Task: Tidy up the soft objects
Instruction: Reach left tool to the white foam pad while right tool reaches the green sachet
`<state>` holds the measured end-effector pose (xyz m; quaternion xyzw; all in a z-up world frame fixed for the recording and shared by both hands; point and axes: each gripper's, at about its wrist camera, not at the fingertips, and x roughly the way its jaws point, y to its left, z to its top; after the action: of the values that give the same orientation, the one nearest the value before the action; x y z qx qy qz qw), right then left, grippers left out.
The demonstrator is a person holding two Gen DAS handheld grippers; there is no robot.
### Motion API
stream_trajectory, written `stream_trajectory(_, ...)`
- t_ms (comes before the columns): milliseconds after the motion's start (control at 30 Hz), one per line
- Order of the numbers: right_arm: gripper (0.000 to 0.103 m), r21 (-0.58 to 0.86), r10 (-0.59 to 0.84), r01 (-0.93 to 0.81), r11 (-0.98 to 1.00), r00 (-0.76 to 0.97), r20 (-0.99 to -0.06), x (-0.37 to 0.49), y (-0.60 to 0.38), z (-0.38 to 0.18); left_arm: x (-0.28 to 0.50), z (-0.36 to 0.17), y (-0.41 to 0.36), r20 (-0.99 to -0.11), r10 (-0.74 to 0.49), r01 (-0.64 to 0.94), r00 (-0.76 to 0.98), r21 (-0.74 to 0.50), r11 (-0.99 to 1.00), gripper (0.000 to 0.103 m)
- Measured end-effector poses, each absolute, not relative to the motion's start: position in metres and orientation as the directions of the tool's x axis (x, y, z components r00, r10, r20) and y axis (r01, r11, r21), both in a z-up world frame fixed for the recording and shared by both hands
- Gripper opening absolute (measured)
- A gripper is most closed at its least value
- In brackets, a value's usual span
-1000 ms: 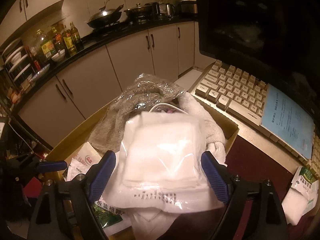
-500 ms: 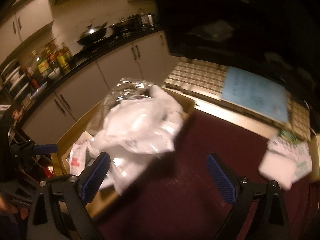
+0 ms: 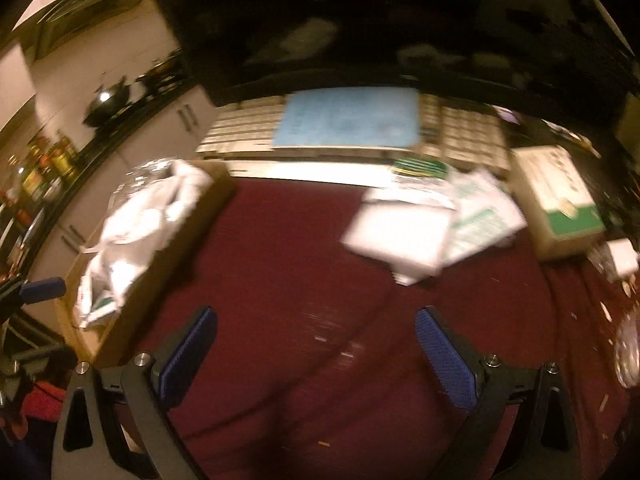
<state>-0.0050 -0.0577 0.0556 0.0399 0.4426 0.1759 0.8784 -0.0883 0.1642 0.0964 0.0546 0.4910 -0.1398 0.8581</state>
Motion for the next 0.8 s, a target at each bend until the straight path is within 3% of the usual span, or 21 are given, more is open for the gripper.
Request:
stream_trajectory(333, 0.101, 0.224, 0.272, -0.154, 0.962, 0.561, -0.782, -0.002, -0.116, 0.049, -0.066, 0.065, 0.088, -0.890, -0.222, 0.390, 0.398, -0.055, 0.919, 0.098)
stream_trajectory(800, 0.101, 0.214, 0.216, -0.070, 0.974, 0.560, -0.800, 0.045, -0.158, 0.070, 0.011, 0.042, 0.033, -0.880, -0.270, 0.345, 0.390, -0.132, 0.929, 0.098)
